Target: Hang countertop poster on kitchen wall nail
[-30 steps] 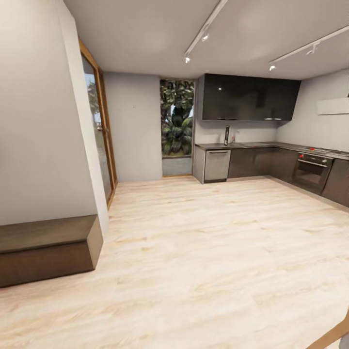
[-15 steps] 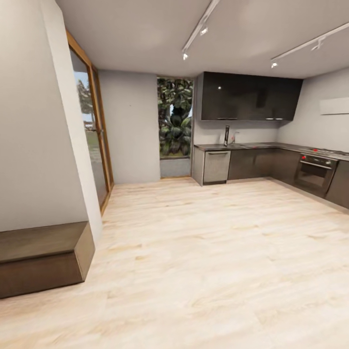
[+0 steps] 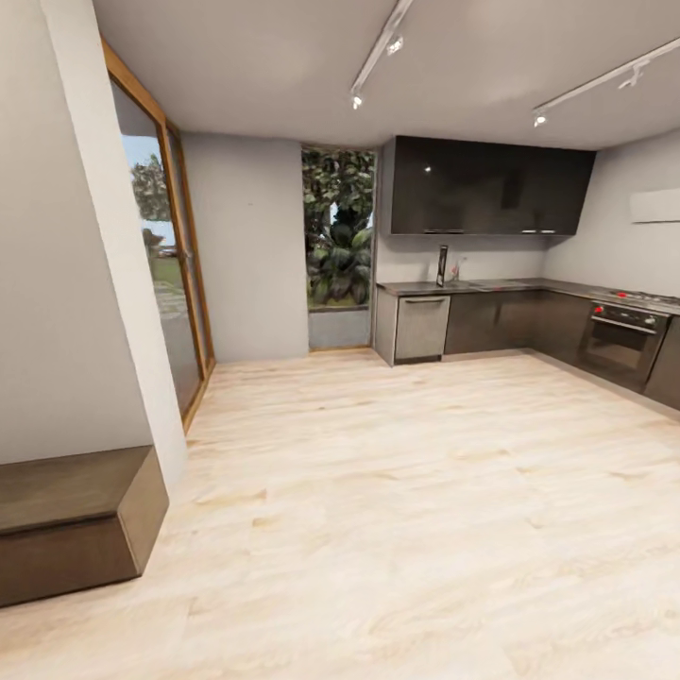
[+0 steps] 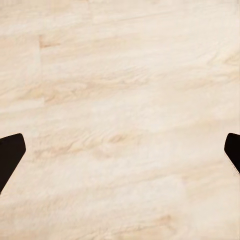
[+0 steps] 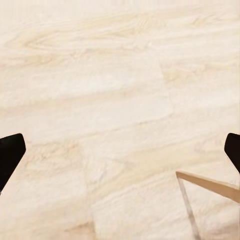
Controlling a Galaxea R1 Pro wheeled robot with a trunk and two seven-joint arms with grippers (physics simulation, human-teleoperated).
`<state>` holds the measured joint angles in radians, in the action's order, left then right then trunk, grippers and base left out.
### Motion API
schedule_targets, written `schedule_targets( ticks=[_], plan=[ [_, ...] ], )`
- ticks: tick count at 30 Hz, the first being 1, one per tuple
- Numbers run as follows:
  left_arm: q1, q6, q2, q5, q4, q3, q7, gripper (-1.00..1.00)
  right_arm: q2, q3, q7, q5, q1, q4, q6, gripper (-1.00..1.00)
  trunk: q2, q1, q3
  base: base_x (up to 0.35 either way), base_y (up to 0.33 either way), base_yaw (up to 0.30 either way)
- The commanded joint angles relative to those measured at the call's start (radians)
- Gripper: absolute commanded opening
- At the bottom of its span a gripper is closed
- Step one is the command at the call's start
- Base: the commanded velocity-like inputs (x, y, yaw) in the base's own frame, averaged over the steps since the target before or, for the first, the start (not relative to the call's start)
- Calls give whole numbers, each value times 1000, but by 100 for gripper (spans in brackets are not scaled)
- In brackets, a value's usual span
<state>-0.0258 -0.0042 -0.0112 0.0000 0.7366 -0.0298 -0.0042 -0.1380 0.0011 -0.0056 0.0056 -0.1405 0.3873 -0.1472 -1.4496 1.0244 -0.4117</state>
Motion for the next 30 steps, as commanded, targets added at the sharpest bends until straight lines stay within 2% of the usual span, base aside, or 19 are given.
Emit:
schedule_targets(
  ticks=[1,30],
  plan=[
    [0,0,0,0,1,-1,0,100,0,0,-1,1,-1,-1,-3,100,0,1,-1,325,-34,0],
    [0,0,0,0,1,-1,0,100,0,-1,-1,-1,-1,-1,-3,100,0,1,-5,336,-4,0]
  ],
)
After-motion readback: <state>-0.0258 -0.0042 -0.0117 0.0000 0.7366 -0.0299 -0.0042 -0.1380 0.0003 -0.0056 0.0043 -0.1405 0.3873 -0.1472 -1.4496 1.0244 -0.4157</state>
